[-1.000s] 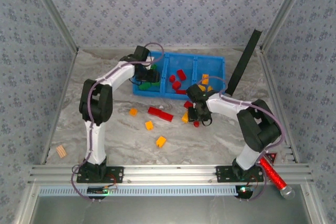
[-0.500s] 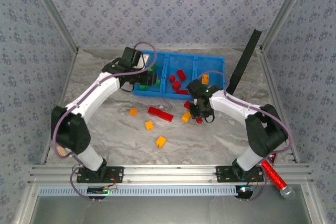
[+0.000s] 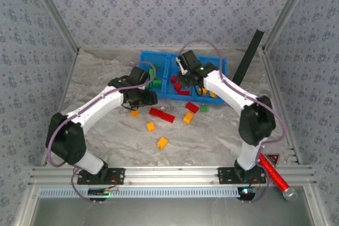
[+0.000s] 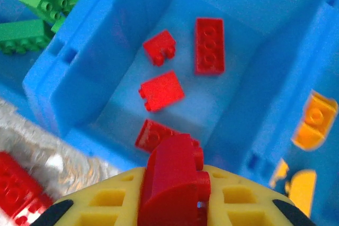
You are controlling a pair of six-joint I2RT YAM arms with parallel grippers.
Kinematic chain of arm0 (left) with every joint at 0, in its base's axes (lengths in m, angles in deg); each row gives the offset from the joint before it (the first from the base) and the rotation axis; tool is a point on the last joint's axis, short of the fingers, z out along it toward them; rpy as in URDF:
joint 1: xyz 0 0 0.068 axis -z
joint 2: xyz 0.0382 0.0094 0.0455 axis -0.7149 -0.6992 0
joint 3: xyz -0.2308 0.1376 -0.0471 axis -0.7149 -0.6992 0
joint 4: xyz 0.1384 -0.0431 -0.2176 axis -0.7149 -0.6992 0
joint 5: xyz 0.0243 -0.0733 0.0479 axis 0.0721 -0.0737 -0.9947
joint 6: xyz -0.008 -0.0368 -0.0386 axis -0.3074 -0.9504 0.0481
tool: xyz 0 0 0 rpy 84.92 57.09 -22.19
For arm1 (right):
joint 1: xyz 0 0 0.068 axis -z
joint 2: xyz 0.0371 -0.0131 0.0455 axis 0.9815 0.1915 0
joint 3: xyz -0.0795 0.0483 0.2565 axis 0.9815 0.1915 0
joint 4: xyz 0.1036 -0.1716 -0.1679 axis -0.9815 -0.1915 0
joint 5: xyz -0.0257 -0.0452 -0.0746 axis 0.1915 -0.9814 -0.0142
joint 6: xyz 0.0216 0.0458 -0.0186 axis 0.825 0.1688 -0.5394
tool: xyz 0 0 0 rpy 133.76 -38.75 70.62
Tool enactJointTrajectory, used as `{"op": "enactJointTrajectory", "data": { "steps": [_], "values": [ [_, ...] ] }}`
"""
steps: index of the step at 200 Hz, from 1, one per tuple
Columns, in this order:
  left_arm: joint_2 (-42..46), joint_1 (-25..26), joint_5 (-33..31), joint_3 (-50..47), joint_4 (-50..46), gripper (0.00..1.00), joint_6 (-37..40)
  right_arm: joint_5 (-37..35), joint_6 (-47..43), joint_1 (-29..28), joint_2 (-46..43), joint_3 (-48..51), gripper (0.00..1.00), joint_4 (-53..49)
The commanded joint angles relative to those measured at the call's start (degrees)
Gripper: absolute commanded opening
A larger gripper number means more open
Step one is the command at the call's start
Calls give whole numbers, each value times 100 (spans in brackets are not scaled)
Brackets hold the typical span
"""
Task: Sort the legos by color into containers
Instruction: Place the lego in the container.
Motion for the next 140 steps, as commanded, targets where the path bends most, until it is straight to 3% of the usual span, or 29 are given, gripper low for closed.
{"op": "enactJointTrajectory", "data": {
  "steps": [1,40,89,140],
  "values": [
    [-287,24,272,0,24,68,-1167,-215,-487,-84,627,-494,20,326],
    [-414,146,590,-219,657,68,-2122,-438,-530,-63,1464,-1031,20,367],
    [-723,284,633,-56,422,72,-2676,-327,-464,-7,1986,-1184,21,447],
    [-851,365,283,-109,346,75,-2858,-91,-393,129,1959,-1126,40,500]
  ]
}}
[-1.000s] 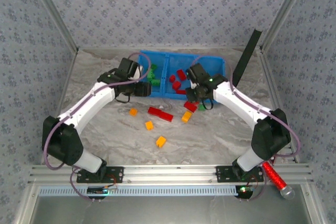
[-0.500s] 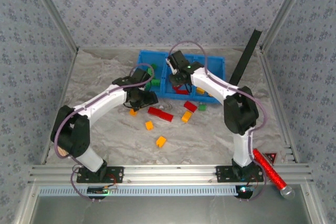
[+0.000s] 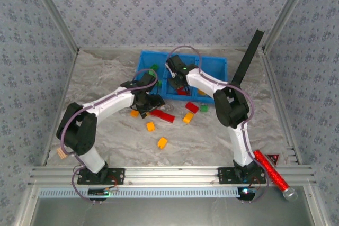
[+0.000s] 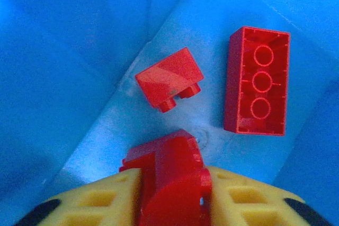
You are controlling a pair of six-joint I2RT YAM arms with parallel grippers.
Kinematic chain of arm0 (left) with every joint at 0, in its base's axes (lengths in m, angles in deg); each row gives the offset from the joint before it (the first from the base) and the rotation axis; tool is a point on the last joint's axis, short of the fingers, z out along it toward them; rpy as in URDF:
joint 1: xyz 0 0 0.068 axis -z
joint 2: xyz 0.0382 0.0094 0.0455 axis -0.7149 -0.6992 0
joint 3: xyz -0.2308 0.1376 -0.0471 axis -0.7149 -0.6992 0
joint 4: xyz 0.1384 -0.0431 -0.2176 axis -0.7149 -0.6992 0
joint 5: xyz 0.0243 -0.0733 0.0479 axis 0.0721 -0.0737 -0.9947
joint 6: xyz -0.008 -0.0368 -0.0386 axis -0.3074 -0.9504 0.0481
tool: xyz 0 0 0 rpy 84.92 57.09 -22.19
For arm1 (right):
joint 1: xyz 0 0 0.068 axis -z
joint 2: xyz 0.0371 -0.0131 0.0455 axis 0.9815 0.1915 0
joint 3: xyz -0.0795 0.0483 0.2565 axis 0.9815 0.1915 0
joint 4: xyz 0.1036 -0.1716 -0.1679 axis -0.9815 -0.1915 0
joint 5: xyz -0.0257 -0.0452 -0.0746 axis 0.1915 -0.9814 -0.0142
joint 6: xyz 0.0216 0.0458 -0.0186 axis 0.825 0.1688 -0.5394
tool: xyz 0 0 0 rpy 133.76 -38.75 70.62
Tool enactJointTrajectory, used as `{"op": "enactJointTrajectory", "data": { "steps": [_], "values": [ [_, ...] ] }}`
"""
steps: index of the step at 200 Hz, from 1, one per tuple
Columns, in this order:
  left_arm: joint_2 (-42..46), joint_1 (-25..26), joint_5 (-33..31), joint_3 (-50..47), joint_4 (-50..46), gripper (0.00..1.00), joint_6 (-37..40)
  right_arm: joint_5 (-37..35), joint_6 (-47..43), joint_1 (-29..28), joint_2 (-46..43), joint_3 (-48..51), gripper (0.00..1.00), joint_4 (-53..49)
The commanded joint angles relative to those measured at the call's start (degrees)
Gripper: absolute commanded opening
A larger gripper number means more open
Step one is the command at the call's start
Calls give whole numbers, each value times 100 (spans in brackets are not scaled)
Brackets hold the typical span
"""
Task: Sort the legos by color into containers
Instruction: Place the lego in the container, then pick up the lego from the center of the table.
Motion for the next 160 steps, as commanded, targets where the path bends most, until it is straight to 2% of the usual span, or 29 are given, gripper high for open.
{"op": "enactJointTrajectory", "data": {
  "steps": [1,57,117,160],
  "values": [
    [-152,52,-195,92,-161,75,-223,136,35,75,-59,-124,41,51],
    [-444,57,-255,26,137,75,-426,229,-42,100,-412,-70,60,-4],
    [-801,51,-568,200,182,73,-347,221,-94,91,-1273,579,64,28],
    [-1108,26,-597,324,219,70,-233,180,16,-13,-2322,1476,65,51]
  ]
}}
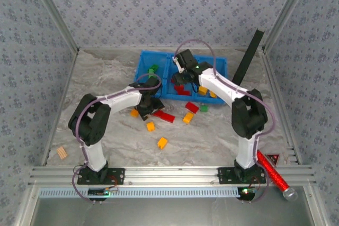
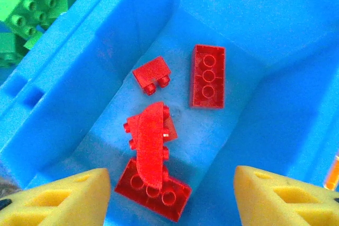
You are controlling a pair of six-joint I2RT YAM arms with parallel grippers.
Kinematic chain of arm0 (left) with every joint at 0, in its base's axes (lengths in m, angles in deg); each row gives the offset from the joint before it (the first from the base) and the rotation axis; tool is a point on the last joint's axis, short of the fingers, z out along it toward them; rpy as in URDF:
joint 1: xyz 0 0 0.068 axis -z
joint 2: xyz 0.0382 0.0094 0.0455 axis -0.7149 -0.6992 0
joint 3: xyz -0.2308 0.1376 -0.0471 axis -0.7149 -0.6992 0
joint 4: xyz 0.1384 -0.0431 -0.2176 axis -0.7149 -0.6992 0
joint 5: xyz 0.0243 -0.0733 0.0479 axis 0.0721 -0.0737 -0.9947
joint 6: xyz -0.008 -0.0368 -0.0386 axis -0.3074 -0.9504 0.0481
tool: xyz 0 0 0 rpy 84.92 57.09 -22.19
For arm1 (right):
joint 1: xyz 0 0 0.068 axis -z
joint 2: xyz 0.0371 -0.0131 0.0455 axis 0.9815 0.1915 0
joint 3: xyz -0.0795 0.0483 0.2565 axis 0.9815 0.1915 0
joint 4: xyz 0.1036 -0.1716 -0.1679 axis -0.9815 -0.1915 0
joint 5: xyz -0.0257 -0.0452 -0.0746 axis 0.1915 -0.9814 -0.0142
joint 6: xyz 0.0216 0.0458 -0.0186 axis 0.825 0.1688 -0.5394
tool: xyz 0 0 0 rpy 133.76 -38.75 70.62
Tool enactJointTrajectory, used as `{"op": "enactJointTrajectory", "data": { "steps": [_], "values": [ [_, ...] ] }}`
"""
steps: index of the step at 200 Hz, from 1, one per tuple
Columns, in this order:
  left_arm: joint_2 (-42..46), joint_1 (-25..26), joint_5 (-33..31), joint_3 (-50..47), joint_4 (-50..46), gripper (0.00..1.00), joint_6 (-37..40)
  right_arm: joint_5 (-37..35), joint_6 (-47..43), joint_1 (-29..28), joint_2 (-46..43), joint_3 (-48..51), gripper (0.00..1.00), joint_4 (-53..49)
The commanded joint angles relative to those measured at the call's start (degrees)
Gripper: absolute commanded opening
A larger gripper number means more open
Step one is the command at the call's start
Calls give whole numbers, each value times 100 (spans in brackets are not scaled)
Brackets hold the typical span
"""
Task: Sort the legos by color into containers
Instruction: Pick up the lego from the center of the table.
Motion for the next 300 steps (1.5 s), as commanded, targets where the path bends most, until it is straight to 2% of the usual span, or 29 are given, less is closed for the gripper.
{"op": "enactJointTrajectory", "data": {
  "steps": [1,41,56,88,97,130,173,207,258,300],
  "values": [
    [-203,2,-120,228,-29,70,64,-17,70,-101,-673,514,65,-30],
    [-518,-12,-39,443,-124,65,201,-48,775,-221,-2286,2146,65,81],
    [-609,-7,22,457,-89,58,277,-3,1055,-251,-2868,2863,65,80],
    [-821,-6,59,497,-274,52,403,26,1438,-353,-3615,3559,65,-81],
    [-863,-4,107,470,-302,49,434,3,1496,-377,-3716,3670,66,-111],
    [-900,44,186,268,-379,28,523,184,1638,-471,-3945,4021,66,-15],
    [-699,131,48,-32,-408,20,547,311,1800,-662,-4014,4205,66,36],
    [-403,191,-196,-110,-719,9,789,231,1963,-843,-4165,4293,66,-26],
    [350,286,-1124,467,-1371,6,1395,231,2300,-929,-4477,4602,69,-111],
    [446,452,-1778,1592,-1629,5,1977,219,2716,-996,-4863,4991,72,-138]
  ]
}}
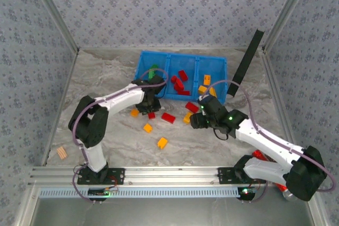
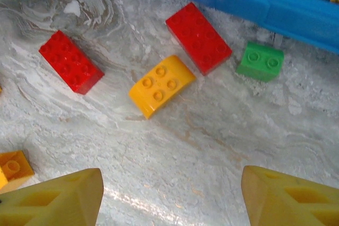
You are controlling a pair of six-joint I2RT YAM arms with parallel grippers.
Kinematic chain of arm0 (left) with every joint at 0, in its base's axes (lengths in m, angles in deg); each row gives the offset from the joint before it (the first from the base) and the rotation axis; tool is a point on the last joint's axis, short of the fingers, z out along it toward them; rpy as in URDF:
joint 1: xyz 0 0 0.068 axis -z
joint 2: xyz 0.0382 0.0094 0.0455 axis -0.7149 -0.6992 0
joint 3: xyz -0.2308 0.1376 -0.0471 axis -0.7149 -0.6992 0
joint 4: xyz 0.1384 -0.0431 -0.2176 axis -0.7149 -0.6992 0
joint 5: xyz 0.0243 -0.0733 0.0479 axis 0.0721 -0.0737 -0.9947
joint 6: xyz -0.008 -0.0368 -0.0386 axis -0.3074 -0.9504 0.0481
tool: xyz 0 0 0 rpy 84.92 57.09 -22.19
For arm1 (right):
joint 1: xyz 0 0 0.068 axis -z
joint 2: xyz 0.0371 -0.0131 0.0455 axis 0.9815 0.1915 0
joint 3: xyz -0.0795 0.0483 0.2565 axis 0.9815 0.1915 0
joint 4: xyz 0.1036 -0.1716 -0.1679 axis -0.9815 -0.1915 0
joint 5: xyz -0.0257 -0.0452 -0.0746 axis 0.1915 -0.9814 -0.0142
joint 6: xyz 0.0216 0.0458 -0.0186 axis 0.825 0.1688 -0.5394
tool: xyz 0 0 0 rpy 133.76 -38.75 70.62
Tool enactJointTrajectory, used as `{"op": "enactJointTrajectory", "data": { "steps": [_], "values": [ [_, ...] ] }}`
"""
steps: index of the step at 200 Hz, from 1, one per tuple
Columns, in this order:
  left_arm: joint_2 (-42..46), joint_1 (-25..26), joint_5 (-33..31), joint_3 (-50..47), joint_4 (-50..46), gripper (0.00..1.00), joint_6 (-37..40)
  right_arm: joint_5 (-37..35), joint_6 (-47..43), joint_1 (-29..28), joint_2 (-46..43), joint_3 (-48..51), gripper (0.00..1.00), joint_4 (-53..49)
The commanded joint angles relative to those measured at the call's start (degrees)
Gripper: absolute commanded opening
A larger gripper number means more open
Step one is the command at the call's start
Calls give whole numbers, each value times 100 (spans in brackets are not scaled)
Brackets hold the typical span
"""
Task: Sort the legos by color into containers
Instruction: Pick up the lego from the center of the table, then place the lego in the container.
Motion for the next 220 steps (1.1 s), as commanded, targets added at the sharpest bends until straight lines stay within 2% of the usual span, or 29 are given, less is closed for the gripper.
{"op": "enactJointTrajectory", "data": {
  "steps": [1,33,68,84,146,168,220],
  "values": [
    [237,130,-667,794,-318,5,547,-15,422,-59,-261,231,72,-127],
    [-167,249,-1054,1788,-243,4,987,186,1005,-70,-490,477,73,-51],
    [-1086,336,-1329,3057,-192,5,1542,437,1829,-103,-605,846,79,254],
    [-1740,340,-1292,3881,-431,5,1722,781,1807,-117,-610,921,83,504],
    [-3965,264,-875,6564,-1162,5,1830,675,1906,-175,-576,603,88,432],
    [-4220,246,-830,6878,-1189,6,1864,738,1894,-166,-461,566,89,514],
    [-4254,143,-662,6752,-1207,7,1847,780,1740,-157,-135,471,89,640]
  ]
}}
